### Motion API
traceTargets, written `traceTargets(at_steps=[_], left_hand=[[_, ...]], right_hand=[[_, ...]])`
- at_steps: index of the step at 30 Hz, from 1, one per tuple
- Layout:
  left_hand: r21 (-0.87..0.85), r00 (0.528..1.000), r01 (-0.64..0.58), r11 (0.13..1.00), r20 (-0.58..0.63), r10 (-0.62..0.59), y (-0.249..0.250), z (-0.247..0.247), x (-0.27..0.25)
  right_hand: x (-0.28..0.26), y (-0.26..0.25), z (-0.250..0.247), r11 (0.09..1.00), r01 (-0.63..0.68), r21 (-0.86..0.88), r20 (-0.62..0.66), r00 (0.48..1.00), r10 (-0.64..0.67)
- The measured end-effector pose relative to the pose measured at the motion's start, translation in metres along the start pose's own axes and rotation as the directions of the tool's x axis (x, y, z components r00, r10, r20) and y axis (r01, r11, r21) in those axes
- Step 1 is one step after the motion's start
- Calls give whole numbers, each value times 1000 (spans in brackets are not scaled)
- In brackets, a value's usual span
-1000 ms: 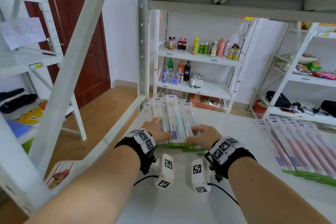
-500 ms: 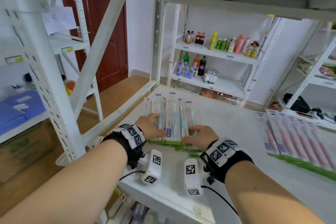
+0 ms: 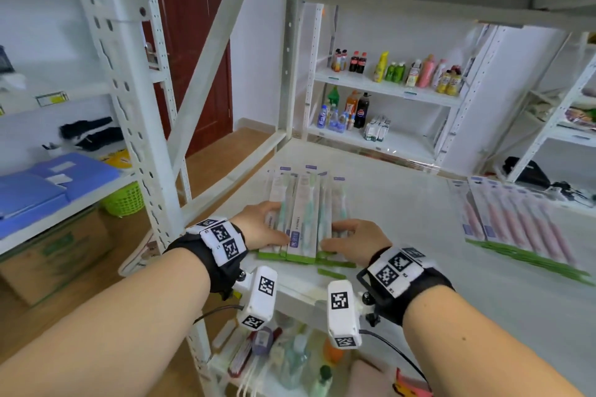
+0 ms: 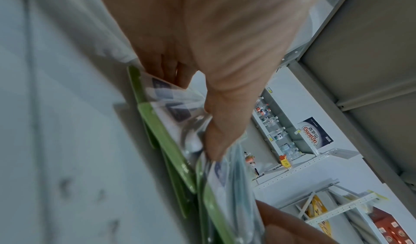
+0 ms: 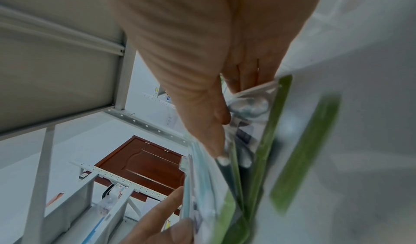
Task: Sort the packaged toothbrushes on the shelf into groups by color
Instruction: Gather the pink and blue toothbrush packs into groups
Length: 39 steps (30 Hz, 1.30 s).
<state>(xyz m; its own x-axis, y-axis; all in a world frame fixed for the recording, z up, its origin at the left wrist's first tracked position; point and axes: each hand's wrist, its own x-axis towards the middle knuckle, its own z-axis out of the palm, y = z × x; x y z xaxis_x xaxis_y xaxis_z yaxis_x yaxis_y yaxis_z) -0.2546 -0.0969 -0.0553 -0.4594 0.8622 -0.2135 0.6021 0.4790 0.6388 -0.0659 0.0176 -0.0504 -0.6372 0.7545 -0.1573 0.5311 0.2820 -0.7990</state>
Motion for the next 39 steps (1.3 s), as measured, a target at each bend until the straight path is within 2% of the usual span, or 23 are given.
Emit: traceTargets(at_steps=[4,13,17,21,25,31,33,36,37,39], left_hand=[[13,1000,-12,1000,14,12,-7,-4,-8],[36,996,35,999,-86,-32,-24,-29,-22],[22,994,-55,998,-90,57,-28,-35,-26],[87,995,-8,996,-100,17,-28,-36,-26],[201,991,49,978,-134,-22,-30,-41,-23],[175,987,93,980,-147,-68,-25,-47,-23],[134,976,81,988,-211,-52,-19,-51,-24],[18,915,-3,1000,-404,10,-6,-58,-26],[-34,900,-66,997,-434,44,2,-57,-26],[-137,908,-172,976,-405,104,20,-50,-27]], right_hand=[[-13,-18,17,999,37,-21,20,999,-36],[-21,-43,47,999,38,1,42,998,-38],[-21,-45,51,999,-24,40,-50,998,26],[-22,-40,50,991,-89,99,-198,974,107],[-23,-34,48,987,-121,101,-259,955,144],[-27,-26,31,979,-145,143,-340,922,186],[-29,-20,22,977,-149,156,-365,910,197],[-34,-7,6,976,-170,135,-419,883,212],[-37,-2,0,975,-183,128,-432,875,221],[-45,10,-13,970,-205,129,-455,857,242]])
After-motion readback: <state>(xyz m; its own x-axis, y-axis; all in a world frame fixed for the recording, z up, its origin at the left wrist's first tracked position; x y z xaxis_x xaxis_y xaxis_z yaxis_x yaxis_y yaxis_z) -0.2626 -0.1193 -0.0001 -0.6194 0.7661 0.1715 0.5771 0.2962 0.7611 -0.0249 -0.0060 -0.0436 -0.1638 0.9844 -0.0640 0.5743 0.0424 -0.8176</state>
